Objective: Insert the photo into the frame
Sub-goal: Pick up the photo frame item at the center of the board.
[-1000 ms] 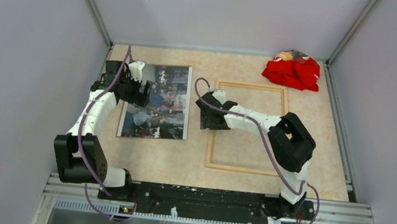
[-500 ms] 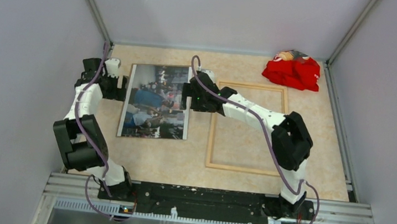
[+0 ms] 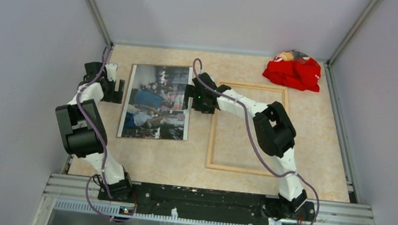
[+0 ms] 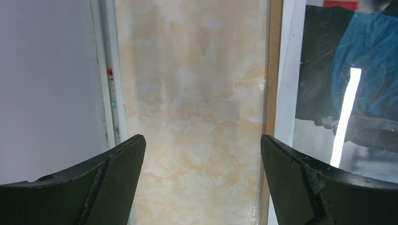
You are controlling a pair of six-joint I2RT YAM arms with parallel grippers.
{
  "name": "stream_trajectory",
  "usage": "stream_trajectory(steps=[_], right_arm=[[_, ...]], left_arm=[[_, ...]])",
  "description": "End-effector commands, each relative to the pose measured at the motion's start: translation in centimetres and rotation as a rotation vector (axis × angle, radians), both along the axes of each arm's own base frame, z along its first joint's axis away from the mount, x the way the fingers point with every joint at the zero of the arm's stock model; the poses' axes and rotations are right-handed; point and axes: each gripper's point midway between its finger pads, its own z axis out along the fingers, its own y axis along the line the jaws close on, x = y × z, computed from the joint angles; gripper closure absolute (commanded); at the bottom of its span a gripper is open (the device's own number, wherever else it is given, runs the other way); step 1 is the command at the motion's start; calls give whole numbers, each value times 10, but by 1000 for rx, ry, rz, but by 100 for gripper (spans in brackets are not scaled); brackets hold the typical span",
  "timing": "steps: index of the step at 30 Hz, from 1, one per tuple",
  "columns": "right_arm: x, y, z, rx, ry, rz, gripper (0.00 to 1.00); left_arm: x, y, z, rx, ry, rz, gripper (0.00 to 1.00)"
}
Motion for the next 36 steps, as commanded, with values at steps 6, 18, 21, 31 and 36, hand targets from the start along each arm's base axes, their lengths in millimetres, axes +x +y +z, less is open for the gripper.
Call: stream_trajectory(steps=[6,18,21,31,36], right_arm=[[20,19,-9,97,36,-7,4],[23,47,-4,259,97,-2,8],[23,55,3,327,118,-7,9],[22,75,51,514,106,34,13],[20,84,74,588,88,69,15]], left_arm=[[12,-6,-14,-27,-18,-22,2],[1,-18,-53,-30,81,-60,2],[-4,-20,-65,-37,121,-80,8],[-15,-32,-82,-100,183,-109,21],[-17,-31,-86,-93,196,-109,21]])
